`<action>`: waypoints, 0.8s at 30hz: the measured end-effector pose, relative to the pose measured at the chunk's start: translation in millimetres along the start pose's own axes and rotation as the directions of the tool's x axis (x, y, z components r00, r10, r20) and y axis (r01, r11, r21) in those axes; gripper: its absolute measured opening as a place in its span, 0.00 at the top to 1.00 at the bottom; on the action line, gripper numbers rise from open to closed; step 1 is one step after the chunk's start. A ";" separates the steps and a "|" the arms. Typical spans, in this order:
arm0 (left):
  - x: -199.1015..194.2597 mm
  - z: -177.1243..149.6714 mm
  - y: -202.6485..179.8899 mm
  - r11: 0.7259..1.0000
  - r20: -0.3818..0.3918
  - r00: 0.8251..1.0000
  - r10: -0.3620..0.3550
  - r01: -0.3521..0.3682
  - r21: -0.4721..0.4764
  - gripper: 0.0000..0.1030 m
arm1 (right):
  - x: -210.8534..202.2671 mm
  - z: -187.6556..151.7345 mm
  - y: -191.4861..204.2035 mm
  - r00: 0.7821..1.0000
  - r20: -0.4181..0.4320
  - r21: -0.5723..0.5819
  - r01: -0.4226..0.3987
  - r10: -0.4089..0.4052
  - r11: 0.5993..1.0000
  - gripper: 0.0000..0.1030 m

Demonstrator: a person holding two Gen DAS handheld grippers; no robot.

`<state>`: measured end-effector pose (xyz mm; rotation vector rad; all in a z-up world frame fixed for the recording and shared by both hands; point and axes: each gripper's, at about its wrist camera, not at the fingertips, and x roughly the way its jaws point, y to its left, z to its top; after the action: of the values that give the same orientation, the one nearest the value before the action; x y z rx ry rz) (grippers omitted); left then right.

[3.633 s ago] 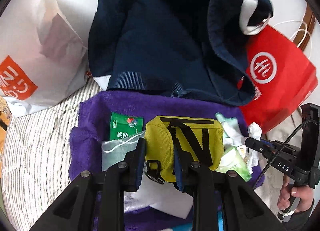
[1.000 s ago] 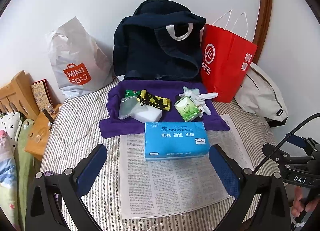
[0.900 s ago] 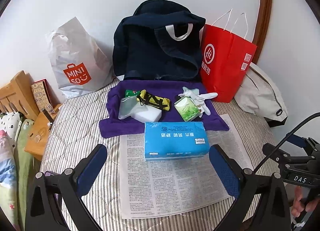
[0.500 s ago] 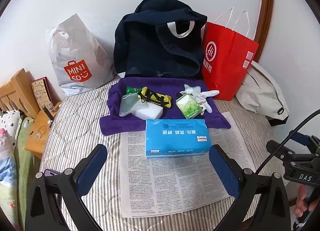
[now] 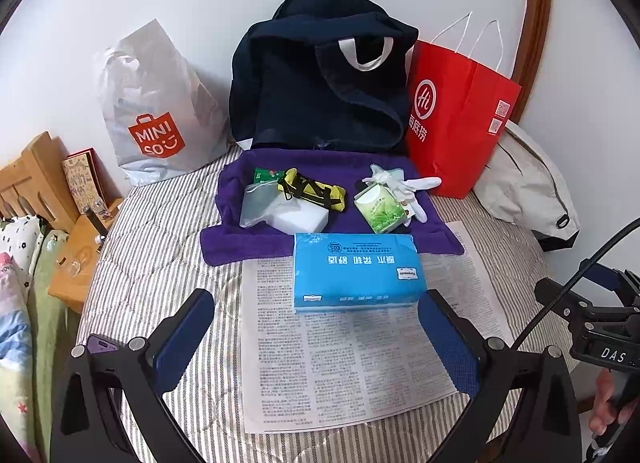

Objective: Organize soft objects

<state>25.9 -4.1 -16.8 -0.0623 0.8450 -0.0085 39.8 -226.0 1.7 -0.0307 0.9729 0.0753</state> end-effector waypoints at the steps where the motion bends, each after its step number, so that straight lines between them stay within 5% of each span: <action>1: 0.5 0.0 -0.2 1.000 0.000 1.000 -0.002 0.002 0.000 0.00 | 0.0 0.2 0.1 1.000 0.000 0.000 -0.002 0.002 1.000 0.00; 24: 0.1 0.6 -0.7 1.000 0.005 1.000 -0.008 0.008 0.001 0.00 | 2.1 -1.6 0.1 1.000 -0.005 0.006 -0.002 0.002 1.000 0.00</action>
<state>26.4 -4.7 -16.5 -0.0643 0.8400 -0.0161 39.6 -225.8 -0.8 -0.0245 0.9778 0.0741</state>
